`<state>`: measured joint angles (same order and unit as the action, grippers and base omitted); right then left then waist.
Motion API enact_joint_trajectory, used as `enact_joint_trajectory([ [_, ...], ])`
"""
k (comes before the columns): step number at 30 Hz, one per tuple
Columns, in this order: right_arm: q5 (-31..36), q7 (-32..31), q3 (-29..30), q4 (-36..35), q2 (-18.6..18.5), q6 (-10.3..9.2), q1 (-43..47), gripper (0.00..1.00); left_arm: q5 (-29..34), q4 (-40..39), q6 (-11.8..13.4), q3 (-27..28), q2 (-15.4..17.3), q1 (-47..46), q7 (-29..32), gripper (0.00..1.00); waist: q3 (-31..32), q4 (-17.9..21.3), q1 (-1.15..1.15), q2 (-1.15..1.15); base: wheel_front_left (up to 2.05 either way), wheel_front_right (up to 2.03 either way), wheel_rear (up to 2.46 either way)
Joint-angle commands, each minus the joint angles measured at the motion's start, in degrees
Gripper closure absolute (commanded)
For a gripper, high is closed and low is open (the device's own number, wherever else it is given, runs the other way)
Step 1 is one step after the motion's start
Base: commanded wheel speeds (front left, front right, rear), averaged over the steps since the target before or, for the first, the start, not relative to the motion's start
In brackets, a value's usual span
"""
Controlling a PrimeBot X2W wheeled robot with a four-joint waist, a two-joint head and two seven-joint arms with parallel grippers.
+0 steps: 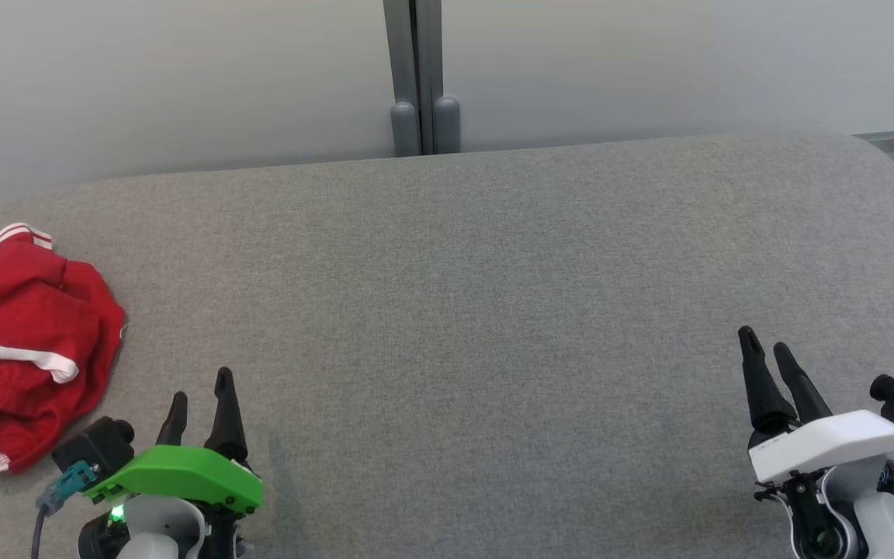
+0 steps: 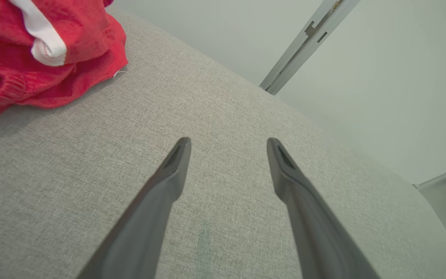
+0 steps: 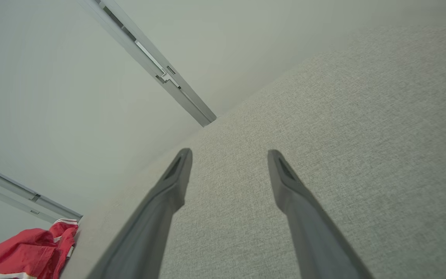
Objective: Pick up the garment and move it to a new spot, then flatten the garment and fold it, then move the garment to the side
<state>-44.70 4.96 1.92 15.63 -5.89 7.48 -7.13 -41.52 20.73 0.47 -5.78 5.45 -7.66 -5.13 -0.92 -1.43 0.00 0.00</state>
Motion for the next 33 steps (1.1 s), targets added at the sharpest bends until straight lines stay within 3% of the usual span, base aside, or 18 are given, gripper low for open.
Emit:
enact_joint_trajectory([
  [1,2.2,0.7,-0.2,-0.5,-0.2,0.02,-1.4,0.00,2.3,-0.4,0.6,-0.5,0.8,-1.6,-0.6,0.00,0.0,0.0,0.00,0.00,0.00,0.00,0.00],
  [15,13.0,3.0,1.8,-0.3,1.7,0.02,-0.4,0.00,9.7,-0.1,1.9,-2.4,0.8,-1.1,-2.8,0.00,0.1,-0.5,0.00,0.00,0.00,0.00,0.00],
  [33,24.8,5.6,3.0,-0.1,2.8,0.02,-0.2,0.00,19.7,0.5,0.6,-0.7,-0.6,0.1,-5.4,0.00,0.3,-0.8,0.00,0.00,0.00,0.00,0.00],
])
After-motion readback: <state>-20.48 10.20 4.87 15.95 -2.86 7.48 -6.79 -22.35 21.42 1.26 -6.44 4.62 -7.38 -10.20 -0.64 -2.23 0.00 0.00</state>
